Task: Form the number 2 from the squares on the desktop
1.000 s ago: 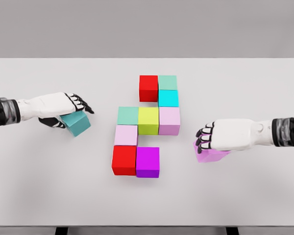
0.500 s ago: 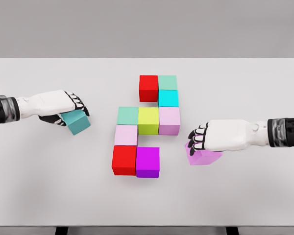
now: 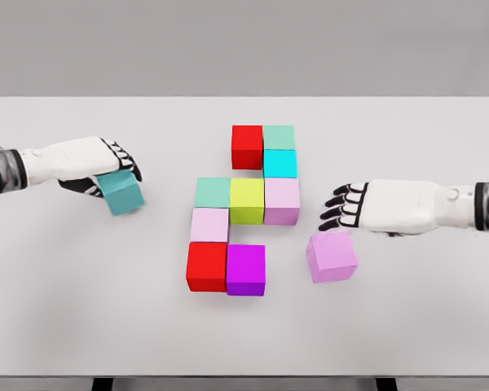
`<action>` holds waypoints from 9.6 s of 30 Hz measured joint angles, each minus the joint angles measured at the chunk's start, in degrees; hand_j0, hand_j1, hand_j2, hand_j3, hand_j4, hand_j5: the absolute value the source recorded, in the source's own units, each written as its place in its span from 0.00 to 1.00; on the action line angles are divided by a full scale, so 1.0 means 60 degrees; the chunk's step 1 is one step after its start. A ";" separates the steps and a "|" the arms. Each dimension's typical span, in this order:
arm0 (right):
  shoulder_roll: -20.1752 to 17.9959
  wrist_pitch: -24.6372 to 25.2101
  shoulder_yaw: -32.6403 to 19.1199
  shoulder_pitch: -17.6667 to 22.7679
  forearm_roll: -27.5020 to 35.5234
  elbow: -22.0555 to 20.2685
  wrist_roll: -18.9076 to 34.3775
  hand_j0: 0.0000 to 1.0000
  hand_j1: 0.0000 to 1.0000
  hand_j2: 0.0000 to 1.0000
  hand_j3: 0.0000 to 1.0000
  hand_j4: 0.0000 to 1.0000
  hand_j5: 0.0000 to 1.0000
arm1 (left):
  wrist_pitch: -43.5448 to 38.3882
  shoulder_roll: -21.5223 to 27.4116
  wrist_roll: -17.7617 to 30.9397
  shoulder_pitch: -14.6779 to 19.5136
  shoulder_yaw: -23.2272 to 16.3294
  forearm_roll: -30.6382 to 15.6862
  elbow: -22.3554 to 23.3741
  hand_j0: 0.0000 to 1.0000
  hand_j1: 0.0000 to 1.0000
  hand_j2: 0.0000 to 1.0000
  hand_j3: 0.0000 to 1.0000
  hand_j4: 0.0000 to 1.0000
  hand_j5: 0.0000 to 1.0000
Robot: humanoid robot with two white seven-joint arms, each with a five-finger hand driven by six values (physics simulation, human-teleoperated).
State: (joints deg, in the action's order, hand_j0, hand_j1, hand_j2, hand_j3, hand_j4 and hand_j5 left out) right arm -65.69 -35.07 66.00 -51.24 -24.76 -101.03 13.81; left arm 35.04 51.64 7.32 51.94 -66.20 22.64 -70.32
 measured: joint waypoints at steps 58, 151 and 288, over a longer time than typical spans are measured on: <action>-0.0259 0.0009 0.0691 0.0425 -0.2223 0.1025 -0.2322 0.55 0.55 0.55 0.55 0.55 0.55 | 0.0001 -0.2896 0.0019 0.1450 0.0113 0.0126 0.3569 0.66 0.66 0.66 0.66 0.66 0.66; 0.0488 0.0016 0.1129 0.1245 -0.2585 0.0983 -0.3770 0.55 0.55 0.55 0.55 0.55 0.55 | 0.0003 -0.1841 0.0546 0.0864 0.0491 0.0491 0.3318 0.76 0.76 0.76 0.76 0.76 0.76; 0.1353 0.0017 0.0231 0.1640 -0.2472 0.1378 -0.3861 0.58 0.58 0.58 0.58 0.58 0.58 | 0.0007 -0.3940 0.1436 0.1011 0.0963 0.0742 0.4359 0.85 0.85 0.85 0.85 0.85 0.85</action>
State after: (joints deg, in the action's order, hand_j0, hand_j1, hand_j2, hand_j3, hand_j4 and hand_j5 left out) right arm -57.57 -34.97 67.38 -41.40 -39.59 -92.76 -9.36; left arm 35.08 28.00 15.93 58.01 -60.42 27.09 -44.17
